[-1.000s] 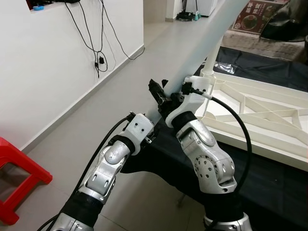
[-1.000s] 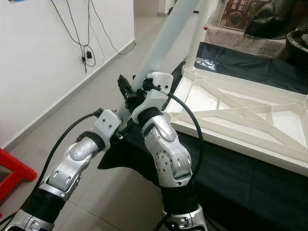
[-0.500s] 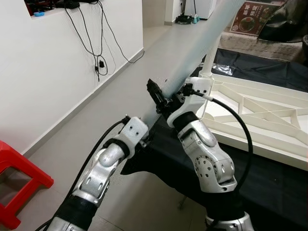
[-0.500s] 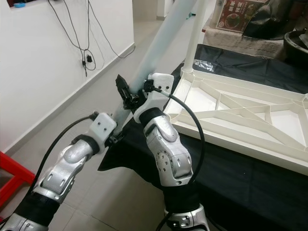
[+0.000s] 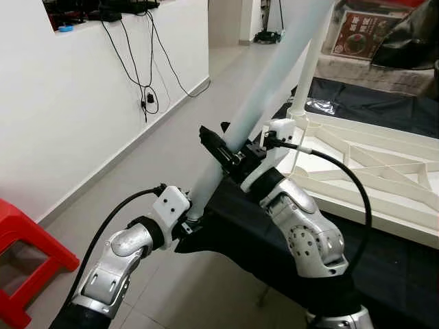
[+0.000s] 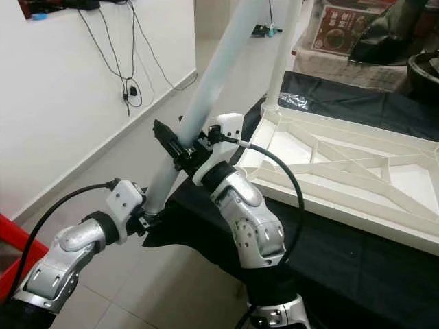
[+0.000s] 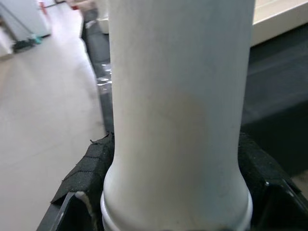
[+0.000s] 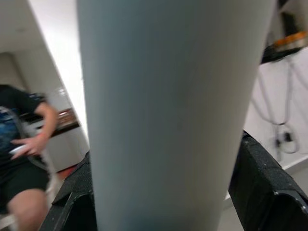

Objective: Building children table

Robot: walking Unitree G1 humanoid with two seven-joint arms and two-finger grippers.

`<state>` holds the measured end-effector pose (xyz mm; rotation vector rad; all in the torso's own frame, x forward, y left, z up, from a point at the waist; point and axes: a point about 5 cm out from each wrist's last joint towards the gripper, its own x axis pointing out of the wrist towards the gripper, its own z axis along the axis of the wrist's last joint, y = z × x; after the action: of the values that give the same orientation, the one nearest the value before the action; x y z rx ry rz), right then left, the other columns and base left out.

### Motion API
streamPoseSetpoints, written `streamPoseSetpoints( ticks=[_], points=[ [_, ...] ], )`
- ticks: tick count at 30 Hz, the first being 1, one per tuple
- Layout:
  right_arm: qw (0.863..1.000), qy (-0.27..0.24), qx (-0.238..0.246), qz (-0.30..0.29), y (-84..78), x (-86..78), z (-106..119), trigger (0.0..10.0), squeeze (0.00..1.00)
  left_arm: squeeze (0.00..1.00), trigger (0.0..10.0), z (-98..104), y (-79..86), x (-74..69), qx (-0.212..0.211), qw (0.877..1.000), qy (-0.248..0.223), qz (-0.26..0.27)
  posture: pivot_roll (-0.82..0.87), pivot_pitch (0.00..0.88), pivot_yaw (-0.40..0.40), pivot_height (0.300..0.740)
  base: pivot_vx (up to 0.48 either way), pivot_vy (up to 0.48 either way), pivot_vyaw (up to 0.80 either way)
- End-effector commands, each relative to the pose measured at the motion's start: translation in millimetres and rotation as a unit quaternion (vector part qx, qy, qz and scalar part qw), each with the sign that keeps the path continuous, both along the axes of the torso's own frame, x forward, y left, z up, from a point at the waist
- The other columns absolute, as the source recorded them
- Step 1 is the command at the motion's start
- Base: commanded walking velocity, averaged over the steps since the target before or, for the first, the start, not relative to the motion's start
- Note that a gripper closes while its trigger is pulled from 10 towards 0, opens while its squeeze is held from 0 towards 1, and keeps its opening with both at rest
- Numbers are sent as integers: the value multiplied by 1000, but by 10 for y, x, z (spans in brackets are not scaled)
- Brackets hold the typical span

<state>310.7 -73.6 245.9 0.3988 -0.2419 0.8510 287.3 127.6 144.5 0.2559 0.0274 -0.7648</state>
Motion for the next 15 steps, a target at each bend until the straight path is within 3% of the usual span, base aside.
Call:
streamPoseSetpoints(
  ticks=[1,3,6,9,15],
  points=[
    [1000,15,2,17,-63,21,-36,10000,0,0,10000,67,-15,-60,-22,999,2,-26,102,66,3,740,0,0,0],
    [998,12,-6,57,-81,-5,-41,10000,0,0,10000,74,-47,-133,-50,997,31,-52,101,65,3,740,0,0,0],
    [998,12,-6,60,-82,-7,-42,10000,0,0,10000,75,-47,-137,-52,997,33,-53,101,65,3,740,0,0,0],
    [990,-13,-37,136,-89,-91,-44,10000,0,0,10000,91,-142,-287,-99,986,80,-111,103,67,4,740,0,0,0],
    [974,-22,-59,218,-102,-195,-37,10000,0,0,10000,76,-225,-467,-117,970,120,-176,102,68,4,740,0,0,0]
  ],
)
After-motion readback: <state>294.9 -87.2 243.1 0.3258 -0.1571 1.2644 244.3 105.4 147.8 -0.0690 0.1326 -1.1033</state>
